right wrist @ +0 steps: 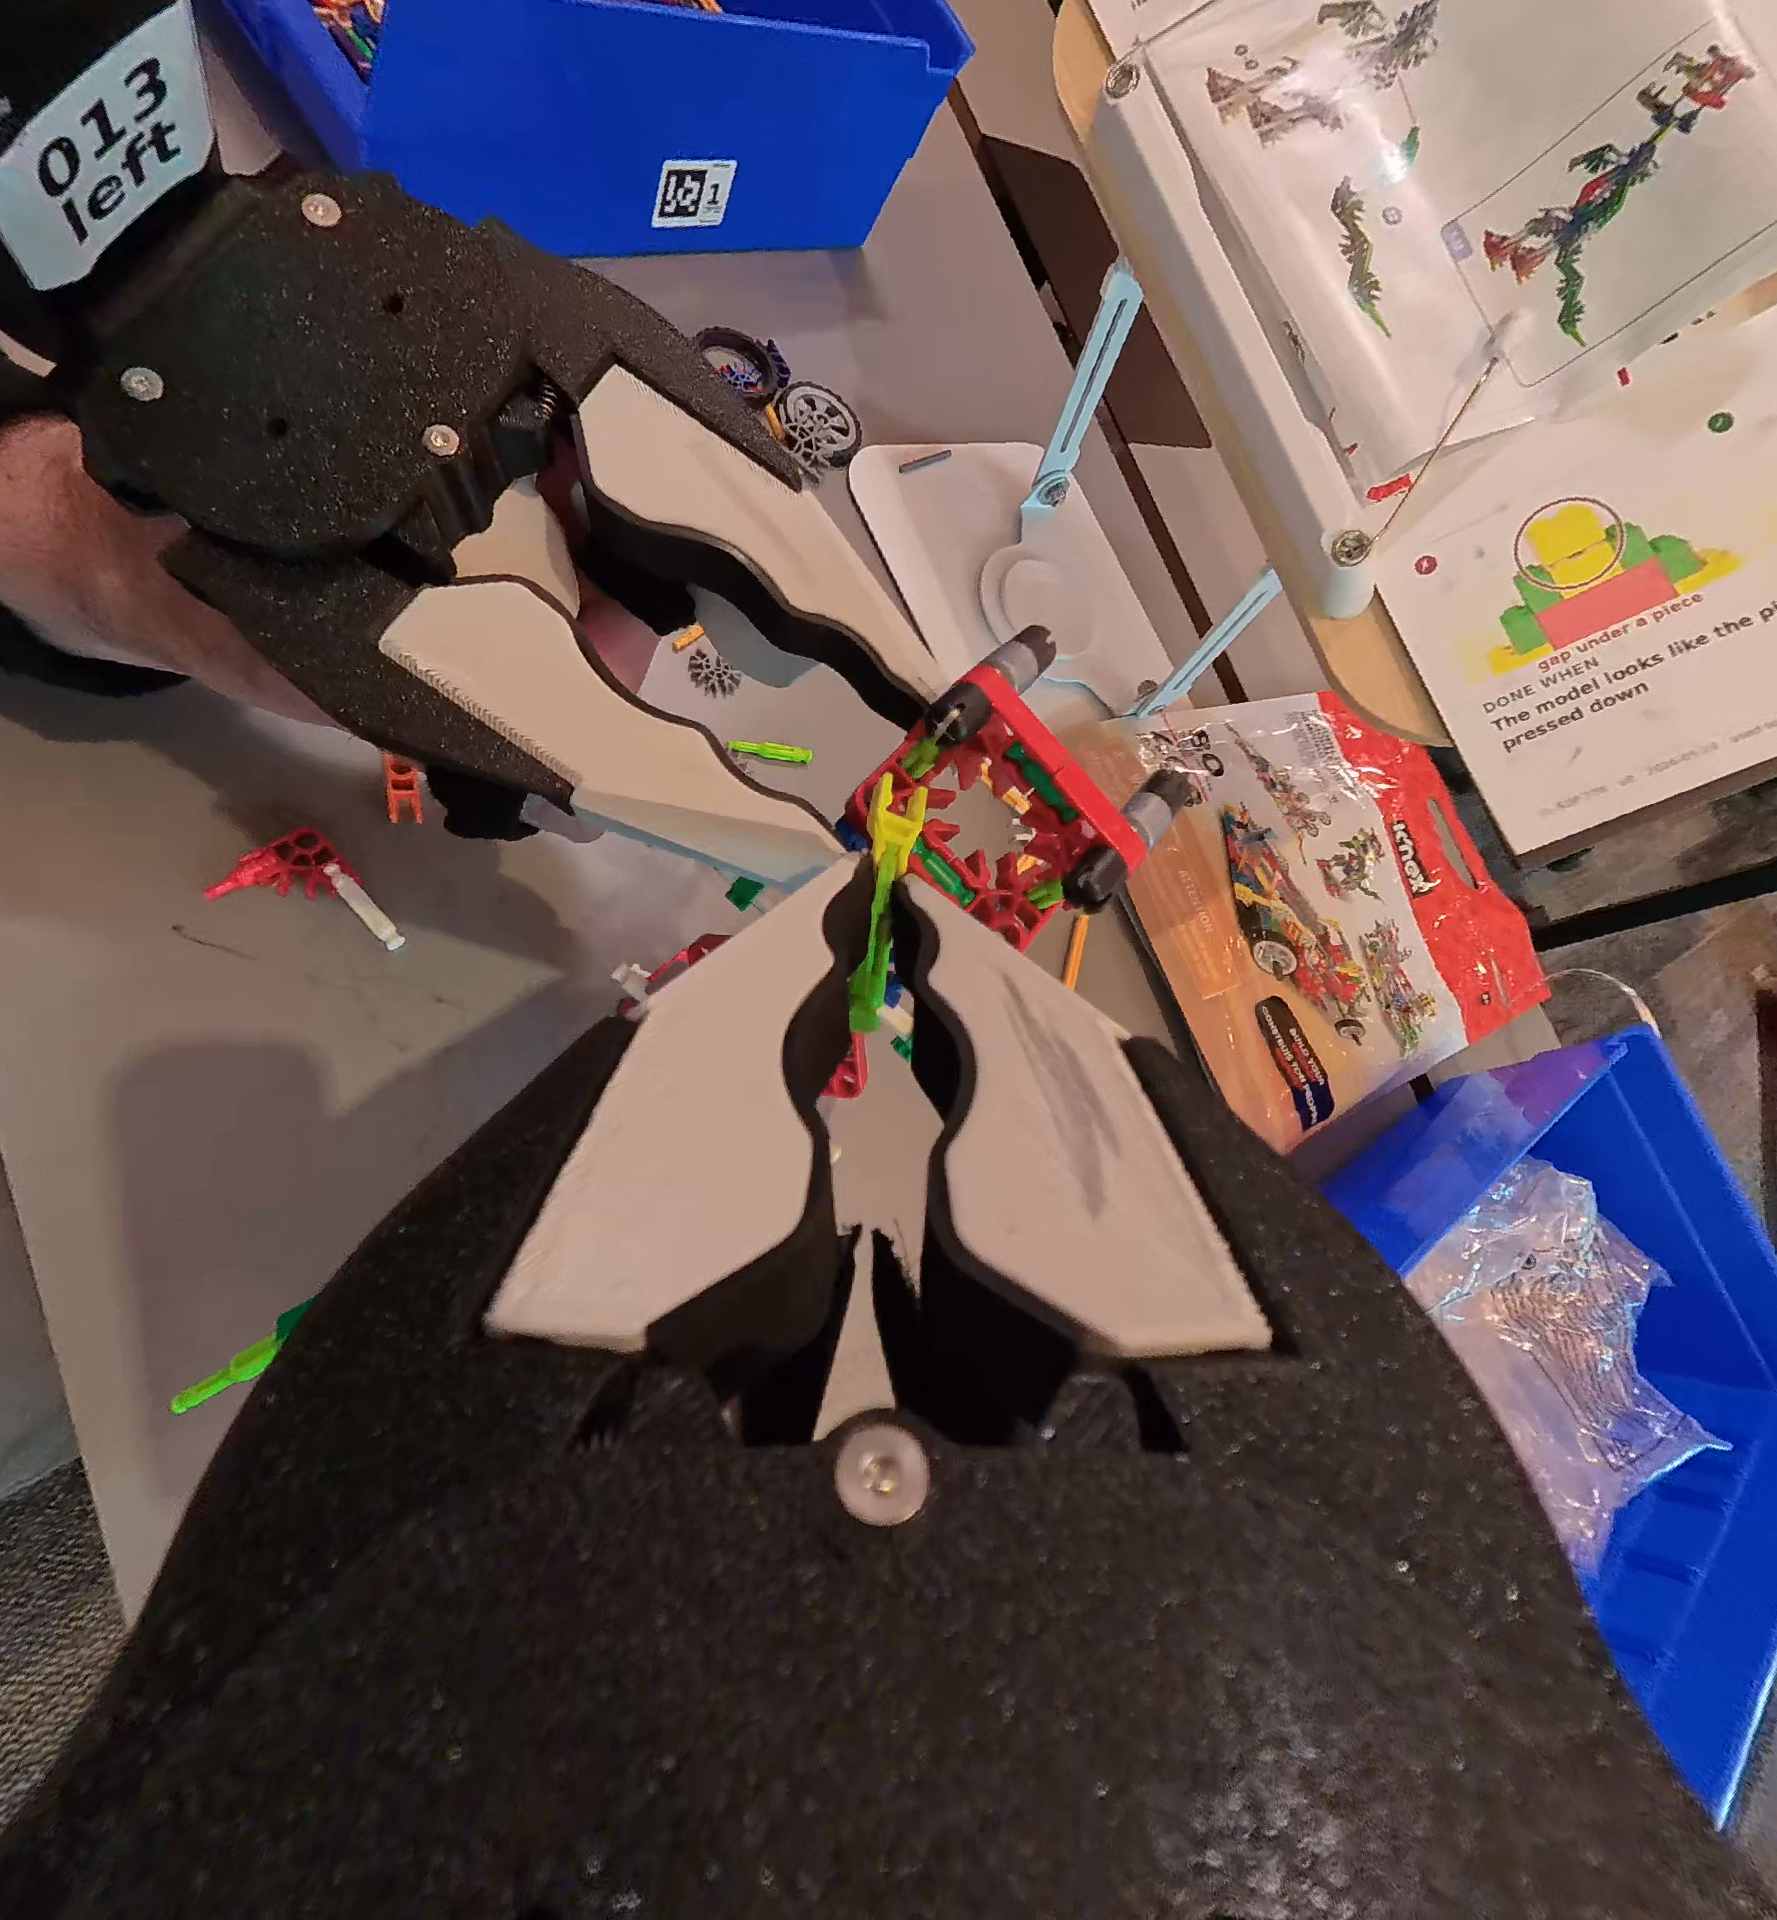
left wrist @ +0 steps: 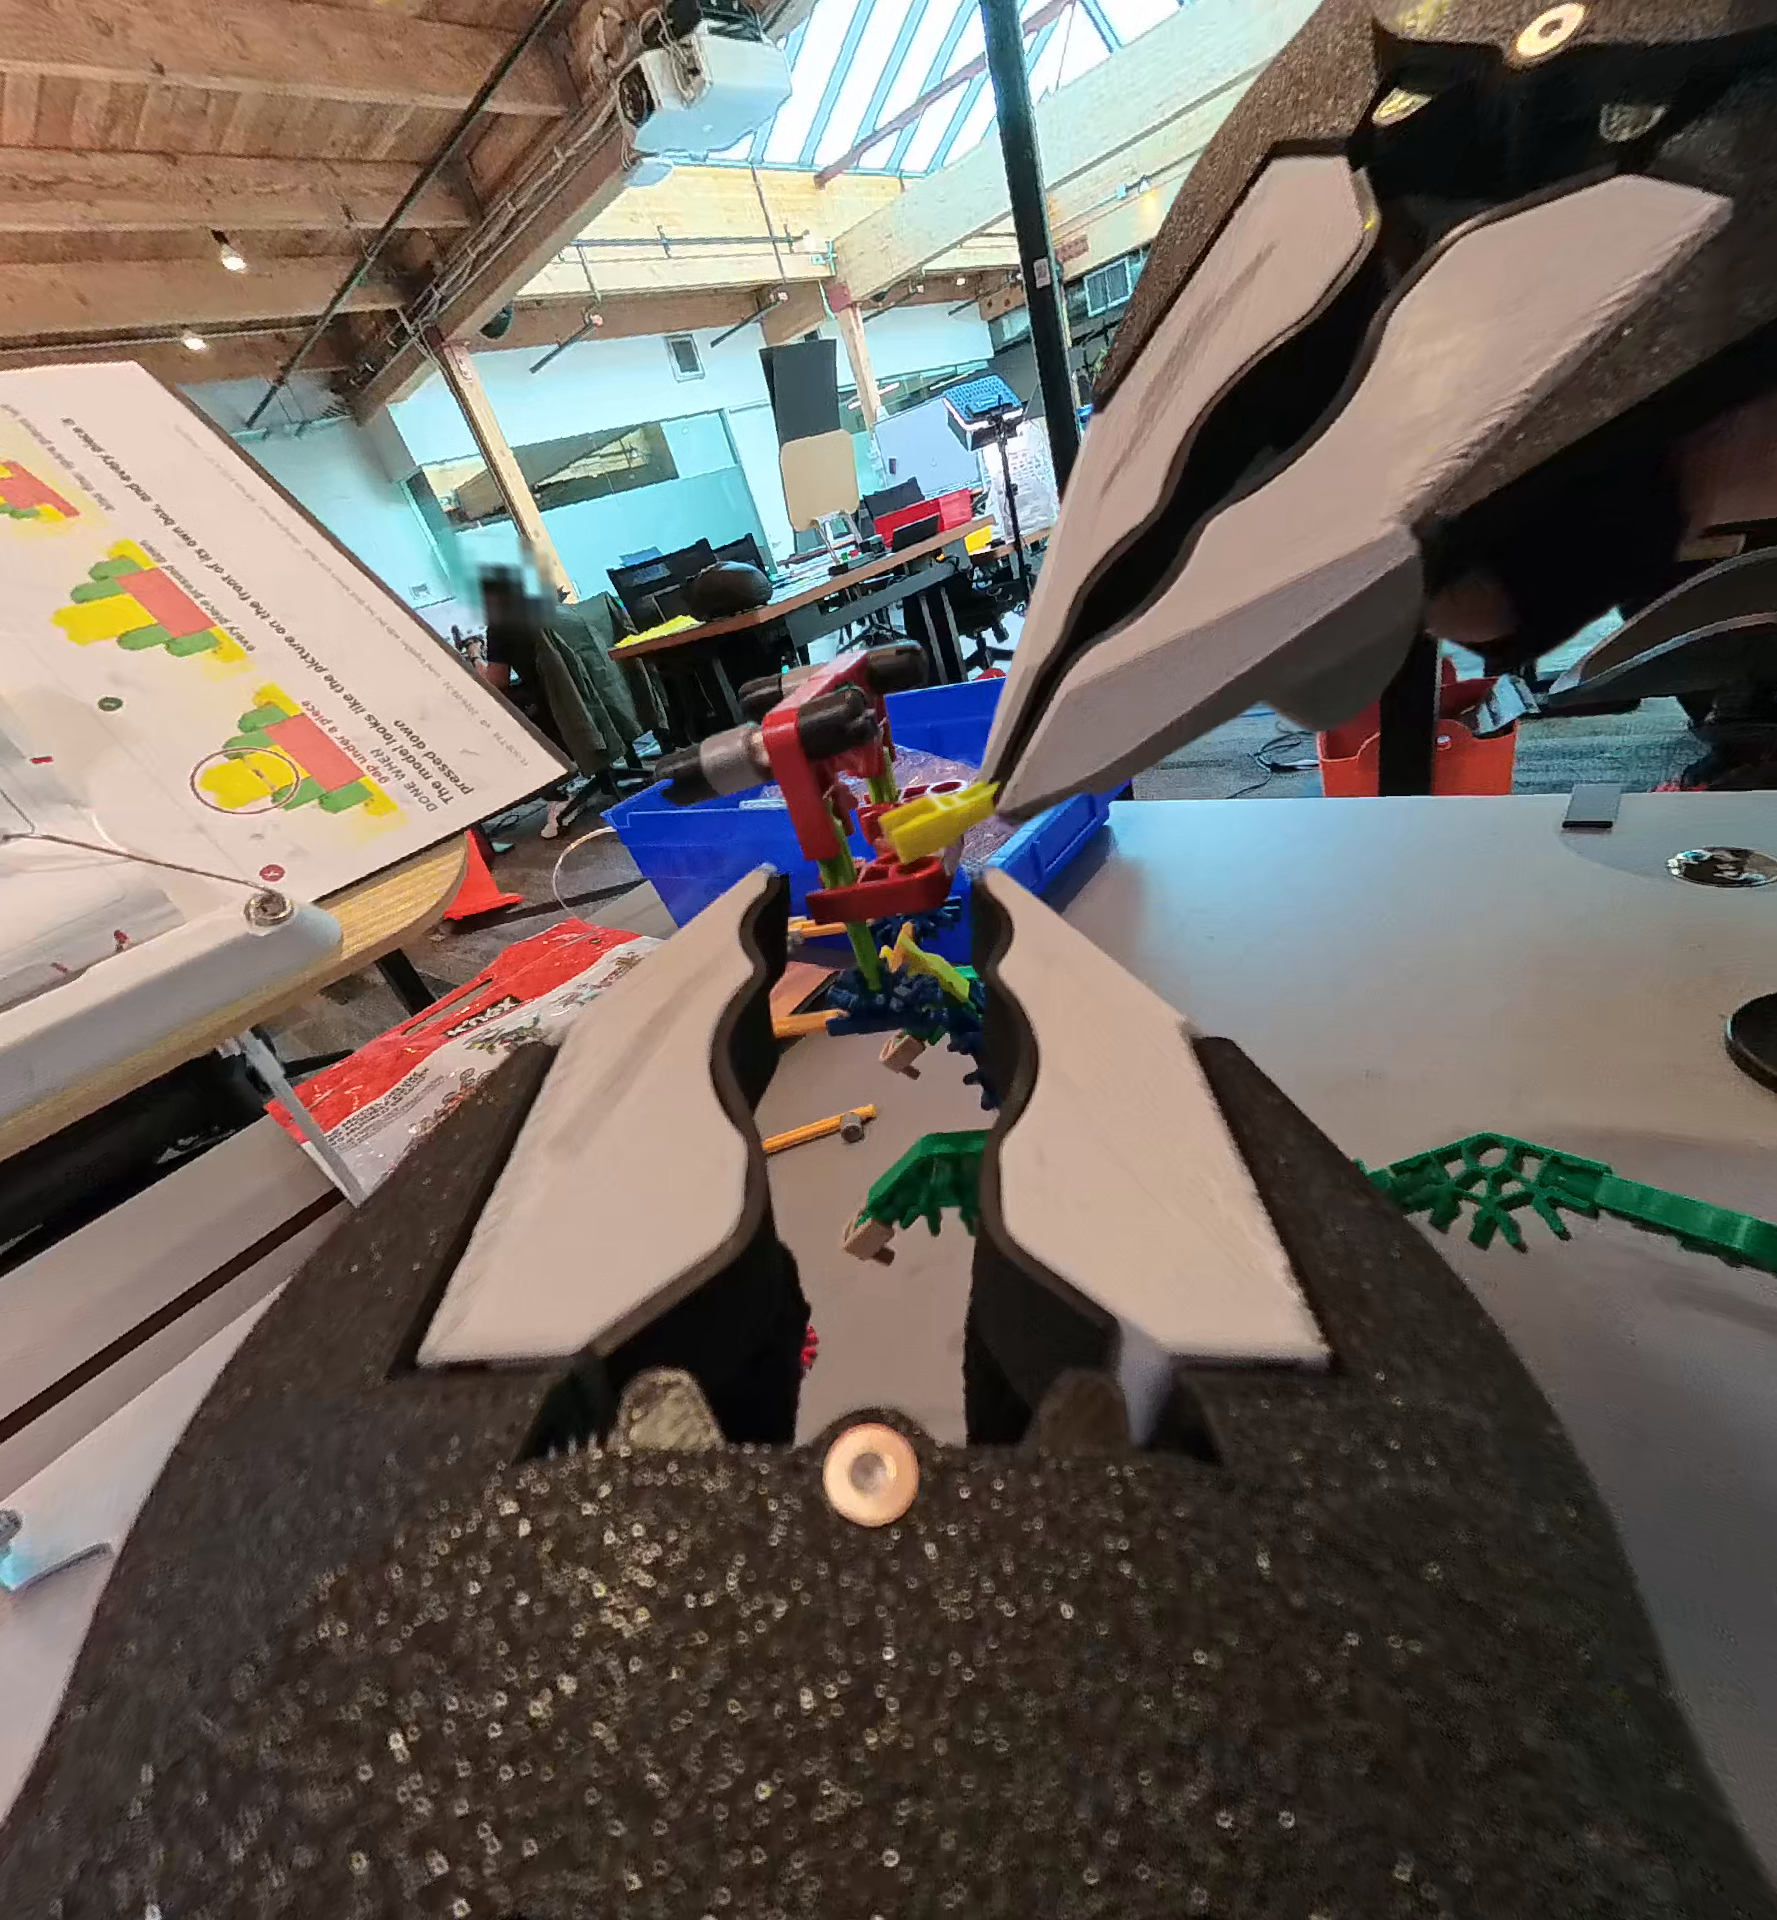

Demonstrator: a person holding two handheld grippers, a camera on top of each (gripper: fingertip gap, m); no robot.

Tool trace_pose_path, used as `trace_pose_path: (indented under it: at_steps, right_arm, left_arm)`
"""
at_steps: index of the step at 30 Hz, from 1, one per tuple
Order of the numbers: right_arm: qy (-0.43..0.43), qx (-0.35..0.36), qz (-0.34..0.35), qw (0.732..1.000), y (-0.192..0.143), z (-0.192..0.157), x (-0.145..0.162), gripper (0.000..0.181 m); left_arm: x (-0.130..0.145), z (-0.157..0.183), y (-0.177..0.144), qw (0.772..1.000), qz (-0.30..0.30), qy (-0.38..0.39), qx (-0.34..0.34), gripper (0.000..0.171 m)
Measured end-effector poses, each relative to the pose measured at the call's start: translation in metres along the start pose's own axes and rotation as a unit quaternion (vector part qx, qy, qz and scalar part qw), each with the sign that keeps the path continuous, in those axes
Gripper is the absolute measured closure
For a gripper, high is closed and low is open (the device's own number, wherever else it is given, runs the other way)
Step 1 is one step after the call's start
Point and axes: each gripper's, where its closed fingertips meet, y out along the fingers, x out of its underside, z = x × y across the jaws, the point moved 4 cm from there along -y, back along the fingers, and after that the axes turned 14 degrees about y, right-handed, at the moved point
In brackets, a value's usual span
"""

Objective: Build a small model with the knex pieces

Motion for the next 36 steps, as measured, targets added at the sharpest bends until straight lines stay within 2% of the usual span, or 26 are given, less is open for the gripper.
trace_pose_path:
  at_steps: [5,10,22,31,36]
  right_arm:
    - [0.008,0.006,-0.015,1.0,0.0017,0.0026,0.0002,0.18]
    - [0.012,0.008,-0.032,0.999,0.0022,0.0039,-0.0033,0.18]
    - [-0.006,0.008,-0.083,0.997,0.0008,0.0015,-0.0018,0.181]
    - [-0.012,0.004,-0.08,0.997,0.0027,0.0044,-0.0033,0.181]
    - [0.023,-0.008,-0.053,0.998,0.0038,0.0061,-0.0024,0.181]
  left_arm:
    - [0.0076,0.0015,0.0023,1.0,-0.013,-0.019,0.02,0.143]
    - [0.0081,-0.0005,0.0016,1.0,-0.012,-0.003,0.012,0.158]
    - [0.0088,0.0048,0.0045,1.0,-0.01,0.007,0.013,0.161]
    - [0.0082,0.0024,0.005,1.0,-0.008,0.009,-0.002,0.164]
    - [0.0086,0.0017,0.005,1.0,-0.009,0.008,-0.005,0.164]
